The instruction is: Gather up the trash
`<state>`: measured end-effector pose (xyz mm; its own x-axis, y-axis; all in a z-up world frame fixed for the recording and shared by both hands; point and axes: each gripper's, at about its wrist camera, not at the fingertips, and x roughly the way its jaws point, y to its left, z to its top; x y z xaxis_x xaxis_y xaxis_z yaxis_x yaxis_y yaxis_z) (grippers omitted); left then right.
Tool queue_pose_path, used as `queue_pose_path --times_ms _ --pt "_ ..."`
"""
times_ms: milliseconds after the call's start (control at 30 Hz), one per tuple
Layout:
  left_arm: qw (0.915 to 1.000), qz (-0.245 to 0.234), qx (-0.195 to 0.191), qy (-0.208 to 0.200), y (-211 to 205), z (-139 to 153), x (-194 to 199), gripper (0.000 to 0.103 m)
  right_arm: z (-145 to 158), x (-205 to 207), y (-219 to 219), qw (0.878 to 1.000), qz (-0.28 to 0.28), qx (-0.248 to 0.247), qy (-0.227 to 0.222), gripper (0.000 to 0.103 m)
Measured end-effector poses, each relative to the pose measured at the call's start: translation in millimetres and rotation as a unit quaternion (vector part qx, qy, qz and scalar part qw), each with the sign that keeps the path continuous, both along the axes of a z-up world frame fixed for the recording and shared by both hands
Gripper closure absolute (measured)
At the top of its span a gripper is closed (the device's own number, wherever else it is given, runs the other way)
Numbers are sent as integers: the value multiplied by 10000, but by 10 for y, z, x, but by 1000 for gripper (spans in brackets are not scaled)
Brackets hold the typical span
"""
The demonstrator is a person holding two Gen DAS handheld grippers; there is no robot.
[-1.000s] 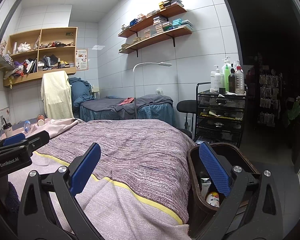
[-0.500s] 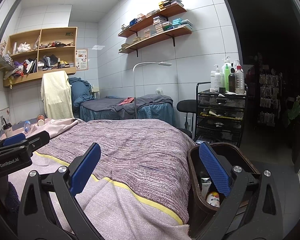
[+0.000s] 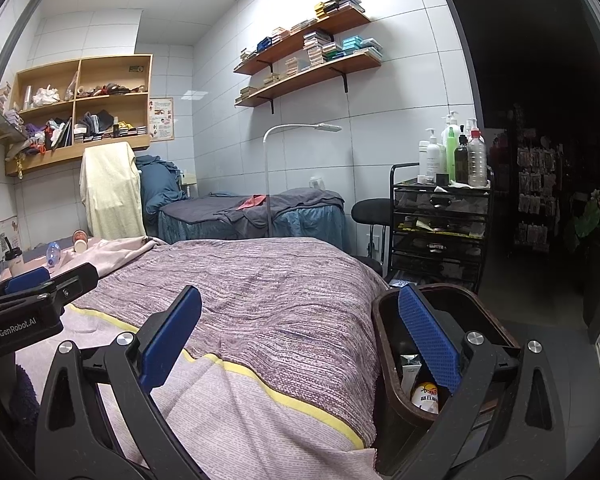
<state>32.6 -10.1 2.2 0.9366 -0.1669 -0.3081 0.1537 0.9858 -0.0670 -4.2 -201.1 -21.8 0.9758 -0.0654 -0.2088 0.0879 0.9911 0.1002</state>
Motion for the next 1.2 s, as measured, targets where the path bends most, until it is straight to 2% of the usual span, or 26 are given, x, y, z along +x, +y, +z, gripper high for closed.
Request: queue_pose_path --times_ms 667,1200 --pt "10000 -13 55 16 -4 -36 4 6 -29 -3 -13 10000 -46 30 24 6" --pt "9997 52 111 215 -10 -54 37 6 -65 3 46 9998 -25 77 153 6"
